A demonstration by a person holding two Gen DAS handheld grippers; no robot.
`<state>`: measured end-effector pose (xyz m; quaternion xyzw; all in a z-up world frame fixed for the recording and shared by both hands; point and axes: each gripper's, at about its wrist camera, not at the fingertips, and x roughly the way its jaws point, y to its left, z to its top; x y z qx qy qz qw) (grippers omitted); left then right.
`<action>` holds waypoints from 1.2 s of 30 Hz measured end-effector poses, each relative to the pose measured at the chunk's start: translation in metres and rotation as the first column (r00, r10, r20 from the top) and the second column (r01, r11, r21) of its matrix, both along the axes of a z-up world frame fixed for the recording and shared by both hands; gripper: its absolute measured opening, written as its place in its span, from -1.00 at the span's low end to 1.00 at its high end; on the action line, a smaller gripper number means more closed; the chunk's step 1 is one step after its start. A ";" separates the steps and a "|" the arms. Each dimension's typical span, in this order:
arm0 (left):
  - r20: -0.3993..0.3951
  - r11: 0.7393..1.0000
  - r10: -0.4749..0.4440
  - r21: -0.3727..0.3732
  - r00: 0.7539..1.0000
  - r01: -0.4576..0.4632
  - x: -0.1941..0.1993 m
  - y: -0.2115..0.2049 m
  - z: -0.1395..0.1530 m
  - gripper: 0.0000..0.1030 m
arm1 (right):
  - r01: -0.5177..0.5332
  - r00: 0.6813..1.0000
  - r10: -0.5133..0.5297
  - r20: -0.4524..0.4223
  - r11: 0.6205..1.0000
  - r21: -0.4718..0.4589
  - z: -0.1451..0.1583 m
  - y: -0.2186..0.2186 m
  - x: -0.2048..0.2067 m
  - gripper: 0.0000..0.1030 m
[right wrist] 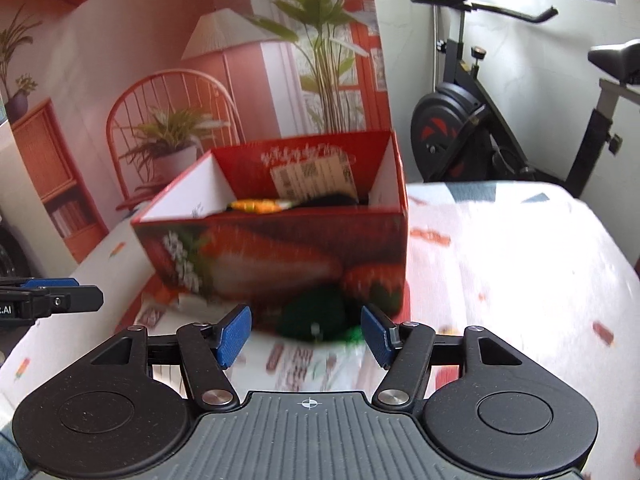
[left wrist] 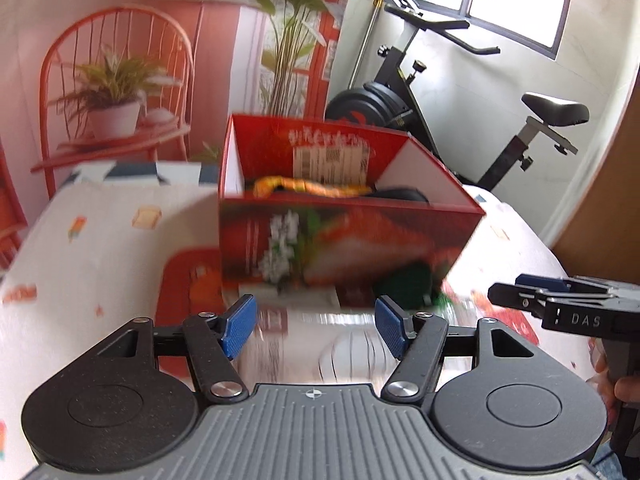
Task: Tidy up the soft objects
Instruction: 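Lower both grippers onto the beige knit towel and close them on it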
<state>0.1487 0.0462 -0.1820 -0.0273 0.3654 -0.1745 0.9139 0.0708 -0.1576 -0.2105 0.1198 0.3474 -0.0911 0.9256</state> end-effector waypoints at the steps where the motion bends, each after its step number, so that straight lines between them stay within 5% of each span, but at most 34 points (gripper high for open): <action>1: -0.010 1.000 0.000 -0.007 1.000 0.000 -0.004 0.001 -0.005 0.31 | 0.003 1.000 -0.003 -0.013 1.000 0.007 -0.005 0.002 -0.007 0.12; 13: -0.081 0.999 -0.017 -0.031 0.997 0.015 -0.024 -0.006 -0.051 0.31 | 0.130 0.990 -0.124 -0.070 0.987 0.094 -0.050 0.005 -0.073 0.25; 22: -0.092 0.999 0.020 -0.033 0.996 -0.023 -0.028 0.000 -0.064 0.27 | 0.116 0.985 -0.104 -0.136 0.990 0.081 -0.067 0.007 -0.067 0.25; 30: -0.122 0.998 0.011 -0.056 0.992 -0.018 -0.026 0.003 -0.074 -0.07 | 0.135 0.980 -0.119 -0.159 0.986 0.097 -0.076 0.002 -0.066 0.20; 36: -0.137 0.998 0.008 -0.057 0.991 -0.016 -0.026 0.001 -0.076 -0.09 | 0.134 0.979 -0.116 -0.170 0.986 0.099 -0.079 0.001 -0.066 0.21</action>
